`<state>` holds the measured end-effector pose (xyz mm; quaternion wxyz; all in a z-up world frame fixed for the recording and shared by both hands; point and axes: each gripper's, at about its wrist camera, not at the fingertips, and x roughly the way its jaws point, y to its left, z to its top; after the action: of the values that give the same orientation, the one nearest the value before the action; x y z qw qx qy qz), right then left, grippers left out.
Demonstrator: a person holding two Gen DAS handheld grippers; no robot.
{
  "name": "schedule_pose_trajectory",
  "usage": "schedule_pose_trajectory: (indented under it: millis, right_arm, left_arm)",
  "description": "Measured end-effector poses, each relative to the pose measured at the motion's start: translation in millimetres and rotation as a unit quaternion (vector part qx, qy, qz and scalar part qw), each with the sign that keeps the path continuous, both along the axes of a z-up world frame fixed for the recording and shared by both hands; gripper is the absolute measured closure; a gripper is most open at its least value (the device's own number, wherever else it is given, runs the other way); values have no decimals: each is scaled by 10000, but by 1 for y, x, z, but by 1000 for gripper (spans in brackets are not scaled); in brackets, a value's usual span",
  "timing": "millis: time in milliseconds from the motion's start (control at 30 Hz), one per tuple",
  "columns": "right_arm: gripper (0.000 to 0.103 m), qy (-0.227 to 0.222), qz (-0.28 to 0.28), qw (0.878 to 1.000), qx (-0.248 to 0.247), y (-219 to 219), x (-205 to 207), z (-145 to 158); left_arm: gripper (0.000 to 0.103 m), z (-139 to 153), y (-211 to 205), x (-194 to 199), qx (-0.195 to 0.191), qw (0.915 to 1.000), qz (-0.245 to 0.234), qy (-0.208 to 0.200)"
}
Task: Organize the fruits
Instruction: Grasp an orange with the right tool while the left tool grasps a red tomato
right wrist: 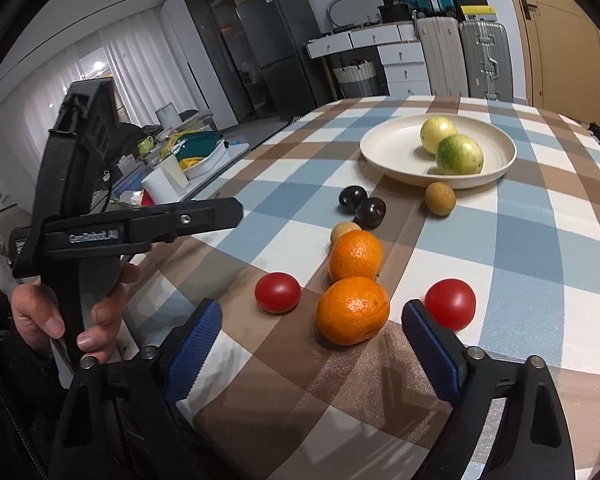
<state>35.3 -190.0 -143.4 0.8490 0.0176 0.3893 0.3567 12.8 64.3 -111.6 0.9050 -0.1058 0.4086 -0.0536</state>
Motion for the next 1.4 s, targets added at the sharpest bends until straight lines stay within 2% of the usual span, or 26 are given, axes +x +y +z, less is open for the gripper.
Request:
schedule_pose_trajectory:
  millis: [100, 167, 333, 400, 467, 567, 833, 1067, 1200, 1400]
  right_arm:
    - [16, 75, -18, 9999, -64, 2, 4, -4]
    - [25, 108, -24, 9999, -114, 4, 7, -6]
    - [35, 235, -121, 9995, -162, 4, 15, -10]
    - [44, 331, -164, 9992, -174, 4, 18, -13]
    - [63, 460, -184, 9985, -215, 2, 21, -17]
    - [64, 608, -239, 9978, -96, -3, 24, -19]
    - [64, 518, -224, 9983, 151, -11, 15, -13]
    - [64, 427, -328, 9982, 257, -21, 12, -4]
    - [64, 455, -407, 9967, 529, -30, 12, 2]
    - [64, 328, -494, 9965, 584, -38, 11, 10]
  left_arm:
    - [1, -1, 4, 0, -24, 10000, 67, -20]
    - [1, -2, 6, 1, -38, 10000, 80, 5]
    - [1, -8, 8, 3, -110, 9998, 77, 114]
    - [1, -8, 8, 2, -117, 9998, 74, 128]
    - [1, -9, 7, 3, -116, 9998, 65, 133]
    - [1, -9, 6, 2, -107, 9998, 57, 134]
    - [1, -11, 4, 2, -172, 9996, -21, 201]
    - [1, -16, -7, 2, -224, 9989, -251, 334]
    - [1, -22, -14, 4, -262, 9976, -405, 499]
    - [1, -29, -29, 5, -127, 9956, -667, 648]
